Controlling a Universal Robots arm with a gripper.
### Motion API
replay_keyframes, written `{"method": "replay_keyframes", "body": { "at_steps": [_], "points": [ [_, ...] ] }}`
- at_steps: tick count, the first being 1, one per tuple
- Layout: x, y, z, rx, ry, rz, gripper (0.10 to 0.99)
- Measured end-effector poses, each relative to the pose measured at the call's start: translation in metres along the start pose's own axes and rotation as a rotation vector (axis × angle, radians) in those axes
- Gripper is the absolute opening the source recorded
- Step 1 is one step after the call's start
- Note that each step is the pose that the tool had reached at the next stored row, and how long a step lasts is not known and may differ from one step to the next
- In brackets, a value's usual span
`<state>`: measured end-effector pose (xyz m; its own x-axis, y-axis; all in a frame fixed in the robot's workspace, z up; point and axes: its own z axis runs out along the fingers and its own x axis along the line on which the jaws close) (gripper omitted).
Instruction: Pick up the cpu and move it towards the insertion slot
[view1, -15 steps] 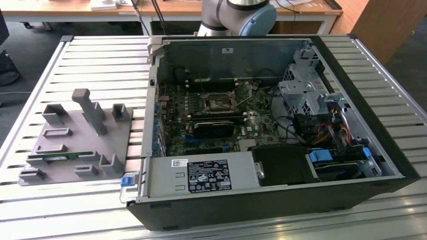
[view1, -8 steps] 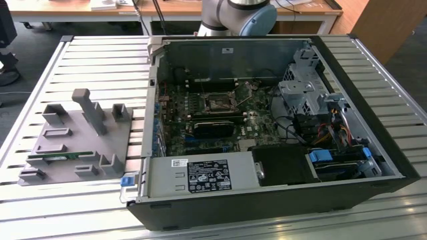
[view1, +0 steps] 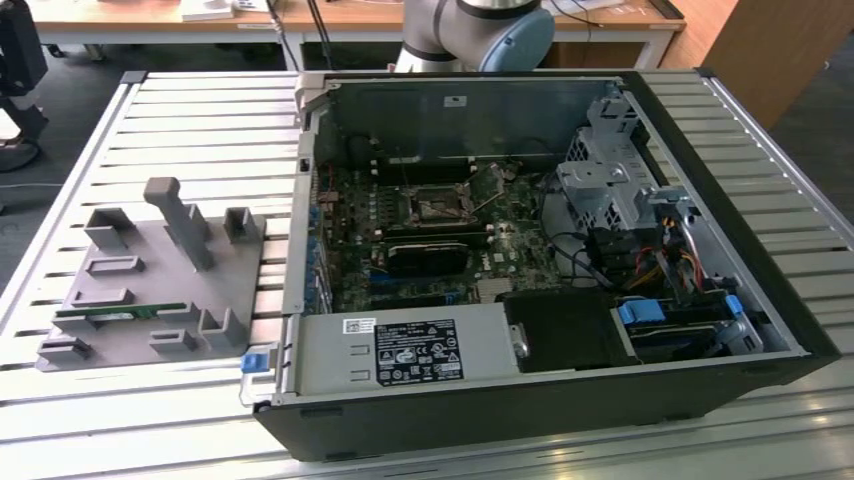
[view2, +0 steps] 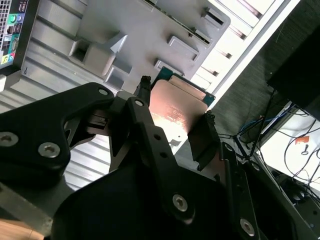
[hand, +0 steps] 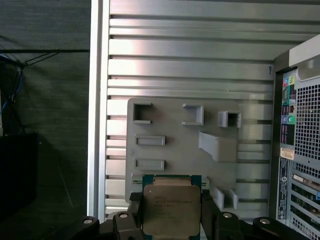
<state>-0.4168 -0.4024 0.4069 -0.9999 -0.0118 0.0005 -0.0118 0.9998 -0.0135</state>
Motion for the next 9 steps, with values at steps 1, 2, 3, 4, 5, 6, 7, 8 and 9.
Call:
{"method": "replay_keyframes", "body": {
  "at_steps": [1, 2, 3, 4, 5, 6, 7, 8, 9],
  "points": [
    [-0.0013, 0.0000, 0.0000, 0.000, 0.0000, 0.000, 0.545],
    [-0.0027, 0.0000, 0.0000, 0.000, 0.0000, 0.000, 0.545],
    [-0.0042, -0.0001, 0.0000, 0.000, 0.0000, 0.000, 0.545],
    [-0.0058, -0.0001, 0.0000, 0.000, 0.0000, 0.000, 0.545],
    [-0.0072, -0.0001, 0.0000, 0.000, -0.0001, 0.000, 0.545],
    [-0.0087, -0.0001, 0.0000, 0.000, 0.0000, 0.000, 0.545],
    [-0.0099, -0.0001, 0.0000, 0.000, 0.0000, 0.000, 0.545],
    [-0.0112, -0.0001, 0.0000, 0.000, 0.0000, 0.000, 0.545],
    [-0.0124, -0.0001, 0.0000, 0.000, 0.0000, 0.000, 0.545]
  ]
}}
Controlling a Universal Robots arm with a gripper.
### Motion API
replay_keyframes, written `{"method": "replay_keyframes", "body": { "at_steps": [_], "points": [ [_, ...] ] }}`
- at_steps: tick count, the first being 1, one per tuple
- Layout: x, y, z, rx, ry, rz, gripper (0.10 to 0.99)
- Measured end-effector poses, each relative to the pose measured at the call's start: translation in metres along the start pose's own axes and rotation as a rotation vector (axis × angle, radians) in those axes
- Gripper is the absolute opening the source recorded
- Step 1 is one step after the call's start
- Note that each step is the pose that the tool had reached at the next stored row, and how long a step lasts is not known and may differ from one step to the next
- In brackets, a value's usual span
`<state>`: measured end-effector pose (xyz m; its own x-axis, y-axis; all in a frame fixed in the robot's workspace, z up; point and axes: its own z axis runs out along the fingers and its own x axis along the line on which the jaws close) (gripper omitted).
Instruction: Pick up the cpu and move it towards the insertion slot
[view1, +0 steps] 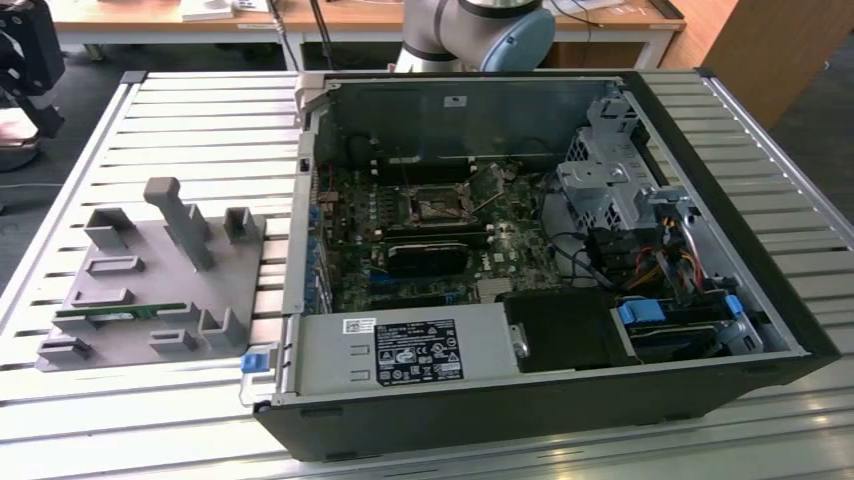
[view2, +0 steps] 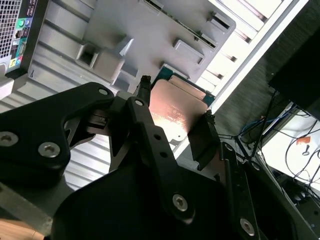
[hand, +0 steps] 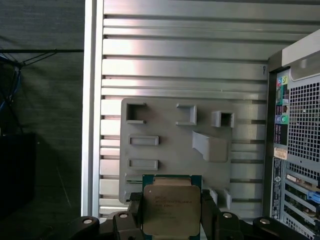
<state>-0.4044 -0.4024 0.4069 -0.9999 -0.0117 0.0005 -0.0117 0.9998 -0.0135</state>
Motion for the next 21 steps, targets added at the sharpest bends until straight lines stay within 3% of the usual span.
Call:
{"method": "replay_keyframes", "body": {
  "at_steps": [21],
  "points": [
    [-0.0188, -0.0002, 0.0000, 0.000, 0.0000, 0.000, 0.545]
  ]
}}
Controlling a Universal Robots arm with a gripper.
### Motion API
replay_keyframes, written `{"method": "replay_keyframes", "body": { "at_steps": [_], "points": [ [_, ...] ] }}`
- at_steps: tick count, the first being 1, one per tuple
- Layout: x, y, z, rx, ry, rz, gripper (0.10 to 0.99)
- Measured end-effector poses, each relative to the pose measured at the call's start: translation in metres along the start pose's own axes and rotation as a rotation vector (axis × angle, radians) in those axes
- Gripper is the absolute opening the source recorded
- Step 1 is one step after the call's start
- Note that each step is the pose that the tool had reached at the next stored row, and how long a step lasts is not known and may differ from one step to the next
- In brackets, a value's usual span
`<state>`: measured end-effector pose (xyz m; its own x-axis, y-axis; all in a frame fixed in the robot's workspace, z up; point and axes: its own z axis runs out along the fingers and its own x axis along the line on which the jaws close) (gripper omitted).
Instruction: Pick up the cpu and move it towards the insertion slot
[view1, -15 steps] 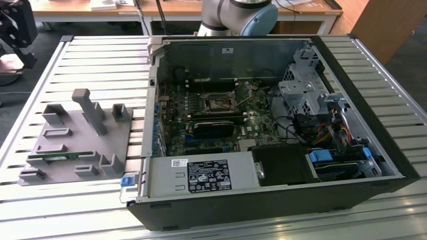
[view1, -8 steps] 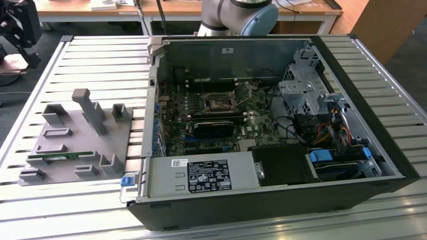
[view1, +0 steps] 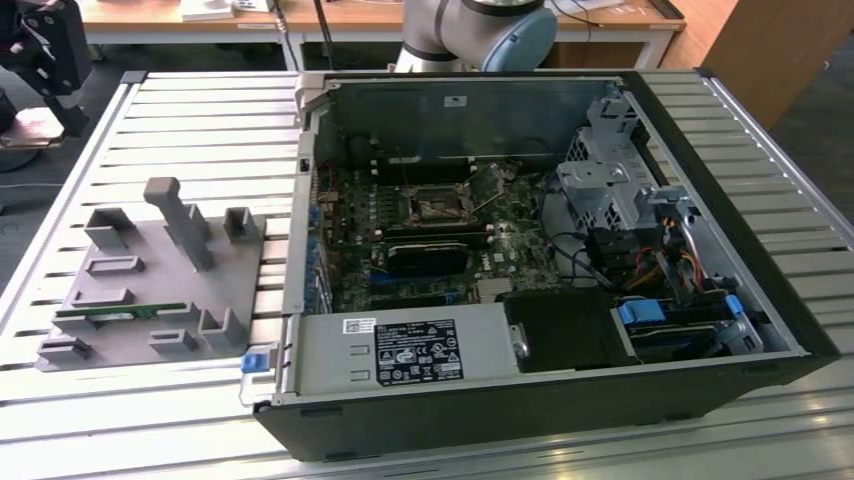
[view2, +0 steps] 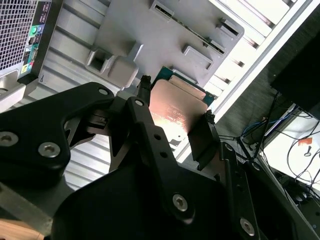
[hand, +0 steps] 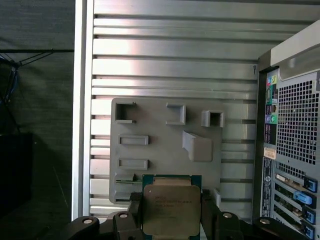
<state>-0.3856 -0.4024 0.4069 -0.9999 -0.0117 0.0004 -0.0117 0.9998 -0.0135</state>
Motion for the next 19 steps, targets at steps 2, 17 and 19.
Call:
{"method": "replay_keyframes", "body": {
  "at_steps": [2, 17, 19],
  "points": [
    [-0.0015, 0.0000, 0.0000, 0.000, 0.0000, 0.000, 0.545],
    [-0.0118, -0.0002, 0.0000, 0.000, 0.0000, 0.000, 0.545],
    [-0.0129, -0.0001, 0.0000, 0.000, 0.0000, 0.000, 0.545]
  ]
}}
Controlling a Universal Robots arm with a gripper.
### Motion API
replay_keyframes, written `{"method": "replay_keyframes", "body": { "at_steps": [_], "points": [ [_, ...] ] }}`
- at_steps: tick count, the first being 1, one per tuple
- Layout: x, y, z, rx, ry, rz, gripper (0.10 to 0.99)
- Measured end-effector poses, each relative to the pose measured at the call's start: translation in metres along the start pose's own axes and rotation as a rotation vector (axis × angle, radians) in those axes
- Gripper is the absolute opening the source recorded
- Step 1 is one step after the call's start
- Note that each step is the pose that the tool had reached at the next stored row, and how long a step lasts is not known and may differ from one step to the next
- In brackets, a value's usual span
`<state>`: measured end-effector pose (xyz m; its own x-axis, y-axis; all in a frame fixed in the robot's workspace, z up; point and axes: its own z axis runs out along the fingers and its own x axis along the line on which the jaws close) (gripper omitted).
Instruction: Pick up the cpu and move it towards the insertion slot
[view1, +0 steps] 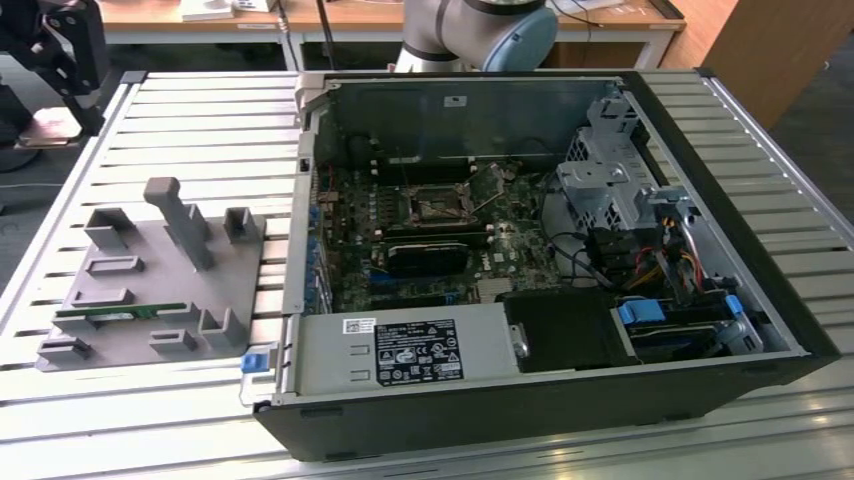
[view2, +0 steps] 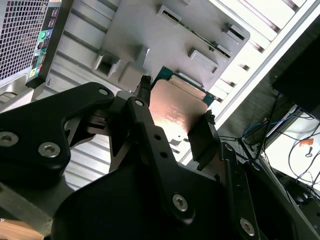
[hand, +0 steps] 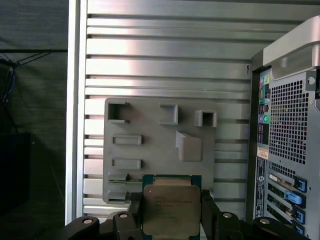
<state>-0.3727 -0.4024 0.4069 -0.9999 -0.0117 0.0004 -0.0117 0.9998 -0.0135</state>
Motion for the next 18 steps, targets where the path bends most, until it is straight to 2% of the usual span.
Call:
{"method": "replay_keyframes", "body": {
  "at_steps": [18],
  "points": [
    [-0.0106, -0.0001, 0.0000, 0.000, 0.0000, 0.000, 0.545]
  ]
}}
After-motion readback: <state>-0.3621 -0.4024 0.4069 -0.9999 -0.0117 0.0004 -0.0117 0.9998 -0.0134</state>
